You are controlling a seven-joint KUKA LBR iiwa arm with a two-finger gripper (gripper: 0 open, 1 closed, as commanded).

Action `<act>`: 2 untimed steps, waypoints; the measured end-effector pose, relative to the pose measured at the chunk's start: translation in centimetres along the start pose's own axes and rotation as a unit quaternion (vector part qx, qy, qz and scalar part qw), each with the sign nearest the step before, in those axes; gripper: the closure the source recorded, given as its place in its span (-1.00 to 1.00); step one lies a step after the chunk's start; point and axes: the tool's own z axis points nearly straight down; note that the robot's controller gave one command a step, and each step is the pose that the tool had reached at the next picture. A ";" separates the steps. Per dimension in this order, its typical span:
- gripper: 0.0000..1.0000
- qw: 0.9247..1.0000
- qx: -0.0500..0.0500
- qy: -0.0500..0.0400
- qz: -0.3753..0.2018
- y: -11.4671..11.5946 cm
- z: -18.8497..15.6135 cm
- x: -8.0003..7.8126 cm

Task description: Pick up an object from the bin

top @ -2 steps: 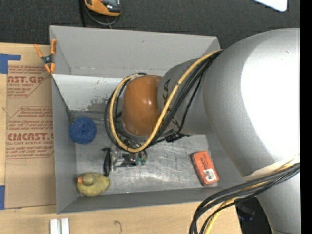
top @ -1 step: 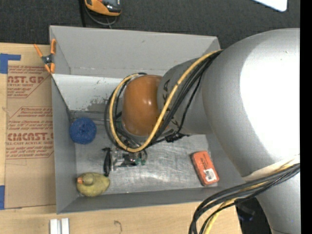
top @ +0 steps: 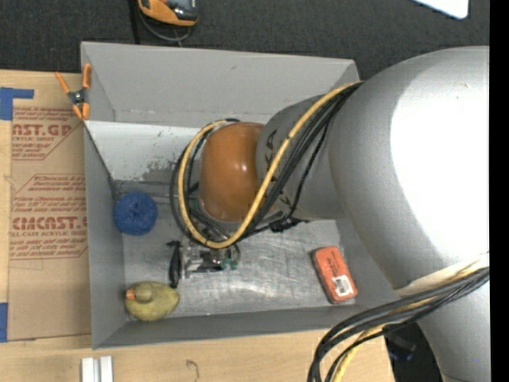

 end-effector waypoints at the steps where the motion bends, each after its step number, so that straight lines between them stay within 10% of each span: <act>1: 1.00 1.000 0.000 0.000 0.000 0.0 0.0 0.0; 2: 1.00 1.000 0.000 0.000 0.000 0.0 0.0 0.0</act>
Offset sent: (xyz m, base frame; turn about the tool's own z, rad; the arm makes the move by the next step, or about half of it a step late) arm 0.0000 0.0000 0.0000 0.0000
